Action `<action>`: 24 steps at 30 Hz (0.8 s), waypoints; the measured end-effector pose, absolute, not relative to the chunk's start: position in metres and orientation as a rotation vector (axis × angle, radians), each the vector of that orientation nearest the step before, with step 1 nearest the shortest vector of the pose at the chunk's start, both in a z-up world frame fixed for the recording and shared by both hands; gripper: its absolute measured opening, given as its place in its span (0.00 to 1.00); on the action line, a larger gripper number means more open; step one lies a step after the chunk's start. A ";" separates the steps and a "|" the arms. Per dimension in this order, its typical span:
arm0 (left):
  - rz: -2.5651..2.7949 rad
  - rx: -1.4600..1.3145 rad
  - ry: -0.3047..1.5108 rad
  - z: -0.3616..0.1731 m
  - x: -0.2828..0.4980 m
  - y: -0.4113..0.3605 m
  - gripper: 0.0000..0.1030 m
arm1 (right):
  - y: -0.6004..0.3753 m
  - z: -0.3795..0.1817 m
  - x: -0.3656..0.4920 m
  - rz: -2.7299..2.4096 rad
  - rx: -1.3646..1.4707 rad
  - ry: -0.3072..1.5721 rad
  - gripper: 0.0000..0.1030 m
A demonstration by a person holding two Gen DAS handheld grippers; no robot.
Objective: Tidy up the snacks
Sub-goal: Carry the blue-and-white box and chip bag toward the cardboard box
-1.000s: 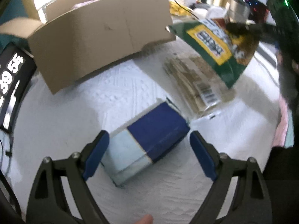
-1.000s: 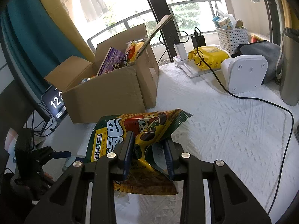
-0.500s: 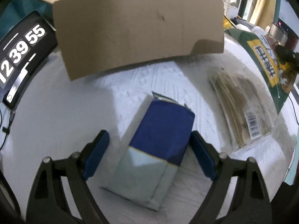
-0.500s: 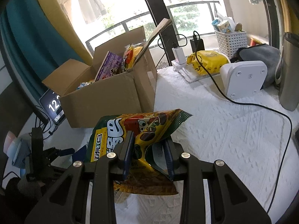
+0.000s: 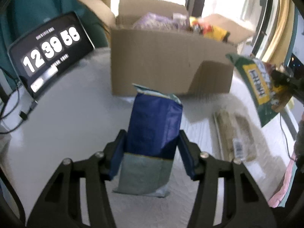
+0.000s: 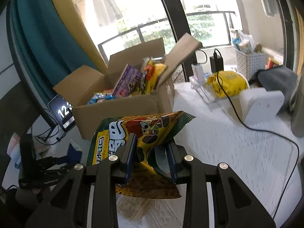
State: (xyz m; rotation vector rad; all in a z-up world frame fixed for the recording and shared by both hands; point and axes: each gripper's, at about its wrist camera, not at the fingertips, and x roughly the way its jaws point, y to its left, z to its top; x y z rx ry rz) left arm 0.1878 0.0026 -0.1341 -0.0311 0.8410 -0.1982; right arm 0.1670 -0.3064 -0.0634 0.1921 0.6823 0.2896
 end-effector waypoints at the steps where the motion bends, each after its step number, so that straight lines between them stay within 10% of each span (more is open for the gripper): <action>1: -0.191 -0.032 0.818 -0.126 0.186 0.004 0.53 | -0.306 -0.061 0.169 0.292 0.189 0.678 0.32; 24: -0.123 0.009 0.553 -0.015 0.264 0.012 0.53 | -0.292 -0.013 0.233 0.350 0.156 0.553 0.32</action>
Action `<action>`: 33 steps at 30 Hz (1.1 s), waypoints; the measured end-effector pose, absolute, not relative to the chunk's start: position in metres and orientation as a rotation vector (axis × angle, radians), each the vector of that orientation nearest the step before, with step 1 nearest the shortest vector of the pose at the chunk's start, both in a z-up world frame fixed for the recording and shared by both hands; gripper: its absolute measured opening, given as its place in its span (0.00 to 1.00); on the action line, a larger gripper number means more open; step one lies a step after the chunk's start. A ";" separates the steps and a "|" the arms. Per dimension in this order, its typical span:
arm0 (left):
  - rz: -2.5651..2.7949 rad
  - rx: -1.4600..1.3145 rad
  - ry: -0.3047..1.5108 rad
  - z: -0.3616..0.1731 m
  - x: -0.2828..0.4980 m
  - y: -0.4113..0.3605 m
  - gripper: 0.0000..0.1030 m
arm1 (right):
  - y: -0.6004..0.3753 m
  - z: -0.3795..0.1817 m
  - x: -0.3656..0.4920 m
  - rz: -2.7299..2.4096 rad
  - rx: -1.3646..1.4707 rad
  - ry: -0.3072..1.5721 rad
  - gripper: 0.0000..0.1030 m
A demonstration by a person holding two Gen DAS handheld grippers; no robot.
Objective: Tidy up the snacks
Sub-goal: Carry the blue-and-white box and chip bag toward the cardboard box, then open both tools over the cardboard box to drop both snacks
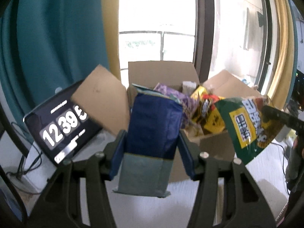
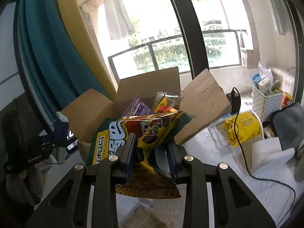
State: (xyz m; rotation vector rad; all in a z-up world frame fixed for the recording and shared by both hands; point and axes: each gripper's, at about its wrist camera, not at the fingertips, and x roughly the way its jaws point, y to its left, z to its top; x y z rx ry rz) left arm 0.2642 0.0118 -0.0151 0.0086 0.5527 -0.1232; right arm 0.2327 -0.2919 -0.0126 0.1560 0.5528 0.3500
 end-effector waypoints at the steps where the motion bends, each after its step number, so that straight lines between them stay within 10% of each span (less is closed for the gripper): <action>1: -0.119 0.010 0.549 -0.013 0.272 0.011 0.53 | -0.292 -0.011 0.235 0.350 0.155 0.548 0.32; 20: -0.115 0.018 0.552 -0.010 0.363 0.007 0.54 | -0.280 -0.005 0.292 0.340 0.160 0.502 0.32; 24: -0.106 -0.005 0.525 -0.005 0.363 0.016 0.71 | -0.270 -0.006 0.303 0.338 0.155 0.505 0.32; 33: -0.110 -0.035 0.495 -0.002 0.347 0.034 0.72 | -0.233 -0.019 0.322 0.343 0.157 0.536 0.32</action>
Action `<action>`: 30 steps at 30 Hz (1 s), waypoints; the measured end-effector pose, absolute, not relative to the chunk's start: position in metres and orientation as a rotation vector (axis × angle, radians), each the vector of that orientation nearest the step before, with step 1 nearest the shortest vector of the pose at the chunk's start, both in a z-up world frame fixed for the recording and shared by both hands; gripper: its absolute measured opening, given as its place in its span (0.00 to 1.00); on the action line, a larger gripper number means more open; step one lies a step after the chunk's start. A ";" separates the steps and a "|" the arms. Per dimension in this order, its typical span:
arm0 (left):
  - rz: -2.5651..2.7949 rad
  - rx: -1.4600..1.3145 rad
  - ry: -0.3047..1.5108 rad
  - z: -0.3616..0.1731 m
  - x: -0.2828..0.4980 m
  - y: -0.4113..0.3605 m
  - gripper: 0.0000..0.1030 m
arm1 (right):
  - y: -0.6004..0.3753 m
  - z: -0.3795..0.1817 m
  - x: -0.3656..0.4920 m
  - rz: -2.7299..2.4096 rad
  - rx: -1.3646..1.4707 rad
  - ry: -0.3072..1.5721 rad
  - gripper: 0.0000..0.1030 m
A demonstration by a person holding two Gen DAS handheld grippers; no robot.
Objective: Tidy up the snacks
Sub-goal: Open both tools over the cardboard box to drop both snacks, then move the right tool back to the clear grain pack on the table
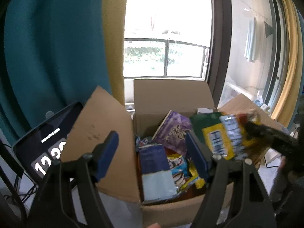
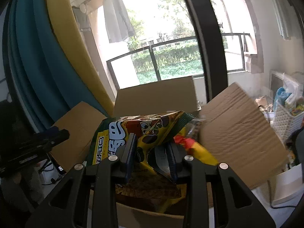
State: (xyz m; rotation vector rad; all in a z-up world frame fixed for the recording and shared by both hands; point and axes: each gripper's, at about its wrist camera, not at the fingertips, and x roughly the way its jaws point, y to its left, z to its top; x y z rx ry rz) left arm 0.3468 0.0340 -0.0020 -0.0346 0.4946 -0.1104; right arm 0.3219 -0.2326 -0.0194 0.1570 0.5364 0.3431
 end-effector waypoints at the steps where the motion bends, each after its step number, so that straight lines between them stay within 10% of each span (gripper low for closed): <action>1: -0.110 -0.037 0.493 -0.002 0.344 0.036 0.72 | -0.226 -0.024 0.325 0.343 0.152 0.553 0.32; 5: -0.096 -0.045 0.490 -0.003 0.336 0.046 0.72 | -0.207 -0.043 0.331 0.304 0.106 0.604 0.37; 9: -0.080 -0.055 0.490 -0.004 0.328 0.055 0.72 | -0.203 -0.051 0.327 0.268 0.098 0.630 0.66; 30: -0.038 -0.017 0.460 -0.003 0.271 0.045 0.72 | -0.221 -0.027 0.256 0.222 0.050 0.594 0.66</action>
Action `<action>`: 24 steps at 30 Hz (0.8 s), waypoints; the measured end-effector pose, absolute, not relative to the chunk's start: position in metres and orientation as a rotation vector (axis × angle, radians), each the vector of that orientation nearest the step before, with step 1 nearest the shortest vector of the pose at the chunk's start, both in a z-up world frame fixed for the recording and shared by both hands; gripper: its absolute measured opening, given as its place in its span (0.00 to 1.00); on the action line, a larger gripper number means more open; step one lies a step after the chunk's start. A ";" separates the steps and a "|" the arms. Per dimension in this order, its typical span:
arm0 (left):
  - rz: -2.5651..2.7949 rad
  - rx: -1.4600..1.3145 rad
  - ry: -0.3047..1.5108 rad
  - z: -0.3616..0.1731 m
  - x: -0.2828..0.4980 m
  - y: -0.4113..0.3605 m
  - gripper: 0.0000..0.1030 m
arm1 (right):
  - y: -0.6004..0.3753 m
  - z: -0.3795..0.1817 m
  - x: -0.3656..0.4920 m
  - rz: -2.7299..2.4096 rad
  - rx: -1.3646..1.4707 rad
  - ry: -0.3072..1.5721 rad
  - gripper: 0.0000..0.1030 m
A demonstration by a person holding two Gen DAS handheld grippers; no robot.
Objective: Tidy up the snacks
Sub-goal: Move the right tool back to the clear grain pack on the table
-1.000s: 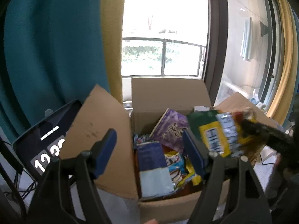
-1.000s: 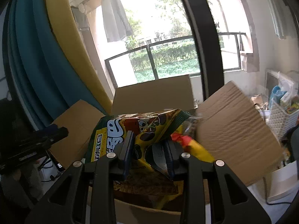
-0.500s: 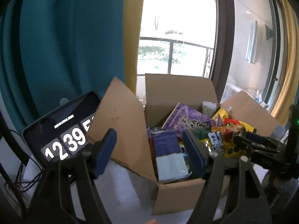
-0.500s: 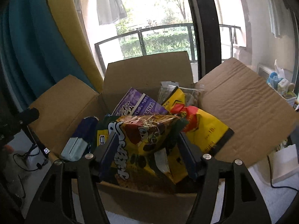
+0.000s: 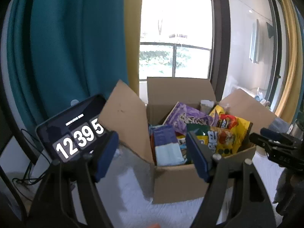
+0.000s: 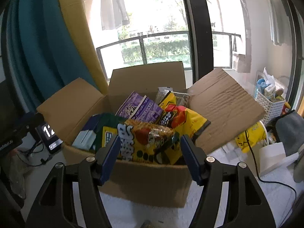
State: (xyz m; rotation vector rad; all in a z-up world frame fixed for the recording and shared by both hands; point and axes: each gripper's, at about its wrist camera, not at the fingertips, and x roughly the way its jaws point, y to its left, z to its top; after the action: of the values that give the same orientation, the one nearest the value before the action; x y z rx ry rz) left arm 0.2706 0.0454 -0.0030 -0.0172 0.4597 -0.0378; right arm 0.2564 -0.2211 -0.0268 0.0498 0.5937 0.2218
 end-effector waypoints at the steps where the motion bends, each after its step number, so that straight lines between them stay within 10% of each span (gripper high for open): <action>1: -0.038 -0.016 0.458 -0.003 0.267 0.045 0.72 | -0.221 -0.027 0.253 0.221 0.049 0.594 0.66; 24: -0.047 -0.024 0.571 -0.056 0.208 0.035 0.72 | -0.235 -0.061 0.176 0.203 0.028 0.677 0.66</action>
State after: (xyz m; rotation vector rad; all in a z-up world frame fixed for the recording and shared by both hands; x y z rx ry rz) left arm 0.2077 0.0347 -0.0559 -0.0240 0.5710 -0.0474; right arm 0.1755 -0.2347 -0.0607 0.0278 0.6771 0.2027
